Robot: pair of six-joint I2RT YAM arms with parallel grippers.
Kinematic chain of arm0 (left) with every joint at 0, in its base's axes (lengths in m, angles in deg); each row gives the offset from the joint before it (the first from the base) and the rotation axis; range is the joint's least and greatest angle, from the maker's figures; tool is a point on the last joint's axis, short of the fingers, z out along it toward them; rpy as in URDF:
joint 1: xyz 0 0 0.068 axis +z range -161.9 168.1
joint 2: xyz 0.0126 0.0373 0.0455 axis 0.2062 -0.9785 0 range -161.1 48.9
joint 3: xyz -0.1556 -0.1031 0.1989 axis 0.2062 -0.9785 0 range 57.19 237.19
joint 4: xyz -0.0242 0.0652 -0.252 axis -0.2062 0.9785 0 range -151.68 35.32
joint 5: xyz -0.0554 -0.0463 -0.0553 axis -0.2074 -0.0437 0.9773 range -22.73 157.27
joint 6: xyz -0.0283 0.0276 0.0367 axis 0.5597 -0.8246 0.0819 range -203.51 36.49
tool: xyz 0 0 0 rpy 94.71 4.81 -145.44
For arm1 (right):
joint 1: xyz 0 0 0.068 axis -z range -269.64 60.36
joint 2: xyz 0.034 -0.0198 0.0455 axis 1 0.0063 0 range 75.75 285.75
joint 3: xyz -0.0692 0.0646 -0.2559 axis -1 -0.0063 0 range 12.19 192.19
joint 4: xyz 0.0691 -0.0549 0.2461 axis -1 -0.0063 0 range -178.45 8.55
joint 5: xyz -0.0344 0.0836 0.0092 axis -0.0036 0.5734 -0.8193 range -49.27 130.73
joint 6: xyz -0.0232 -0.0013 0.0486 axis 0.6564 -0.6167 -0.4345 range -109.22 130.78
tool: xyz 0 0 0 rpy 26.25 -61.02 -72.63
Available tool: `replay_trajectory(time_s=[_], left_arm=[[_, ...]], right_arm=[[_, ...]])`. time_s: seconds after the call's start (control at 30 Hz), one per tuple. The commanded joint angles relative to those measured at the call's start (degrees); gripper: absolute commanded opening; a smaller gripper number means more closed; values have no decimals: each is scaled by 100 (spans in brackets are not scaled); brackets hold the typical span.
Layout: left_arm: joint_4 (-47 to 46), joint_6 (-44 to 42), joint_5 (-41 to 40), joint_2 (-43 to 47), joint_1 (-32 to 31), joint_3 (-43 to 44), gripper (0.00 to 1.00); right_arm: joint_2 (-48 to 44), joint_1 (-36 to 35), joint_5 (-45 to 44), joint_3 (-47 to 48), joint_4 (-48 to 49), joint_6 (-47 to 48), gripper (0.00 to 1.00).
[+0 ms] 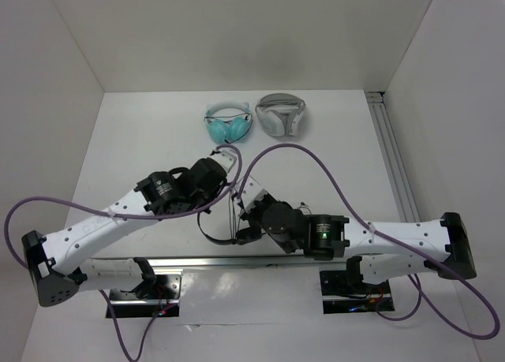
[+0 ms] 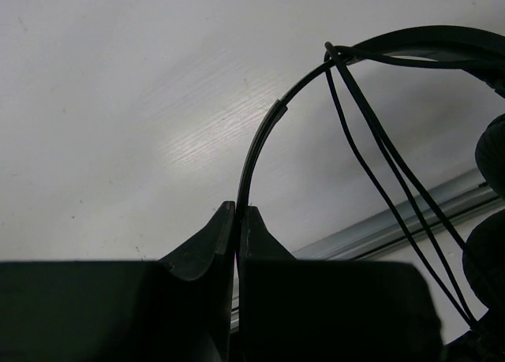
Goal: Wrap the headphones
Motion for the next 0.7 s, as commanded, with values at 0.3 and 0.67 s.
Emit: replay_trajectory(time_s=[0.3,0.67], left_arm=[[82,14,111,66,-846,41,0],[82,-153,928,576,-907,146,0]], right_arm=[[-145,660,303,-284,1114,486,25],[-470,1847,2485,-663,1580,20,28]])
